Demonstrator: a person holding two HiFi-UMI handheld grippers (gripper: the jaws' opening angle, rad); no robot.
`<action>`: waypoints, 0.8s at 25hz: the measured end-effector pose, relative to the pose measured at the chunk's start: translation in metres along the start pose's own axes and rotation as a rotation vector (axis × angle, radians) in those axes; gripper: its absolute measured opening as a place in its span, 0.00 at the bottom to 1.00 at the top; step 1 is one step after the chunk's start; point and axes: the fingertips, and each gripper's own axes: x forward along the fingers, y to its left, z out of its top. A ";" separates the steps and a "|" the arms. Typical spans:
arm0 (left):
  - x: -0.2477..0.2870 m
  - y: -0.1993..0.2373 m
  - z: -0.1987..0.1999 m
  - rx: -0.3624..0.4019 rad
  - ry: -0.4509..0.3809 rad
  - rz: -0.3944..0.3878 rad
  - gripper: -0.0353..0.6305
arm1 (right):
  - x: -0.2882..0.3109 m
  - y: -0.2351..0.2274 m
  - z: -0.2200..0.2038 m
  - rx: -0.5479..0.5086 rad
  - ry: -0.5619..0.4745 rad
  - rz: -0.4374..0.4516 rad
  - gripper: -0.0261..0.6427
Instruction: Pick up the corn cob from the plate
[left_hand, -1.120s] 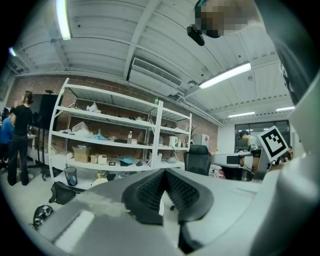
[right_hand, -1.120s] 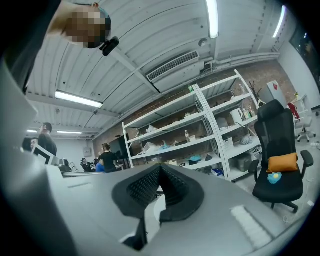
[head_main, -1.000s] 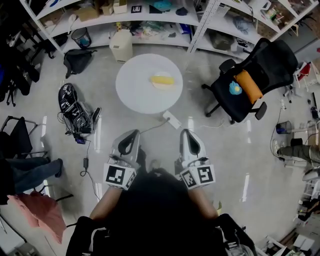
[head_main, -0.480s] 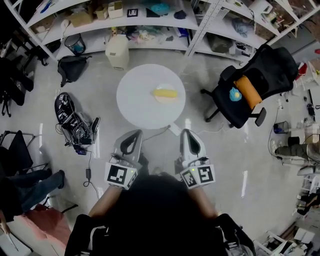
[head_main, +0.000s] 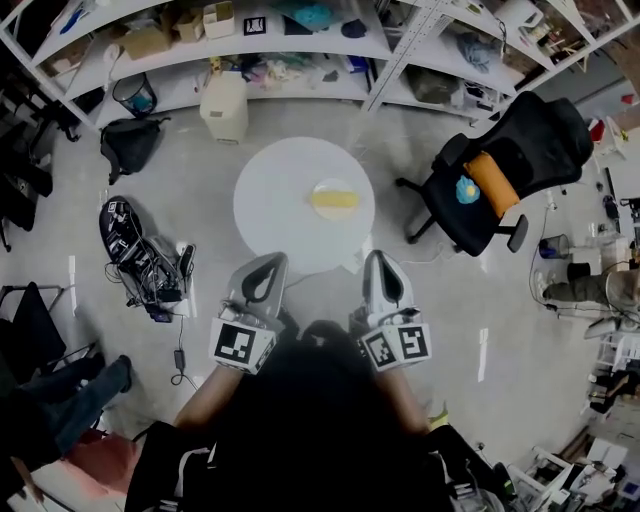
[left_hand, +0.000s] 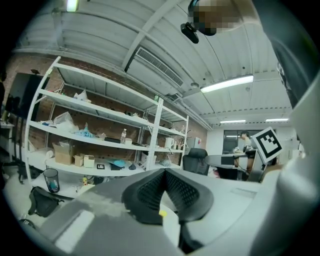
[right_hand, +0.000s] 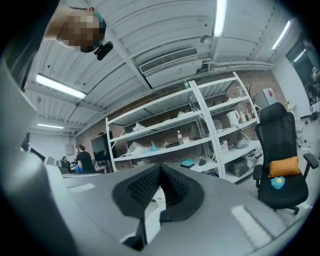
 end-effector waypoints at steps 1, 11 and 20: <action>0.001 0.006 0.000 -0.002 -0.001 0.002 0.06 | 0.004 0.001 0.000 0.000 0.001 -0.004 0.05; 0.026 0.027 0.008 -0.020 -0.030 0.022 0.06 | 0.042 -0.006 -0.001 -0.024 0.028 0.014 0.05; 0.068 0.041 0.024 -0.012 -0.062 0.072 0.06 | 0.081 -0.029 -0.001 -0.019 0.054 0.079 0.05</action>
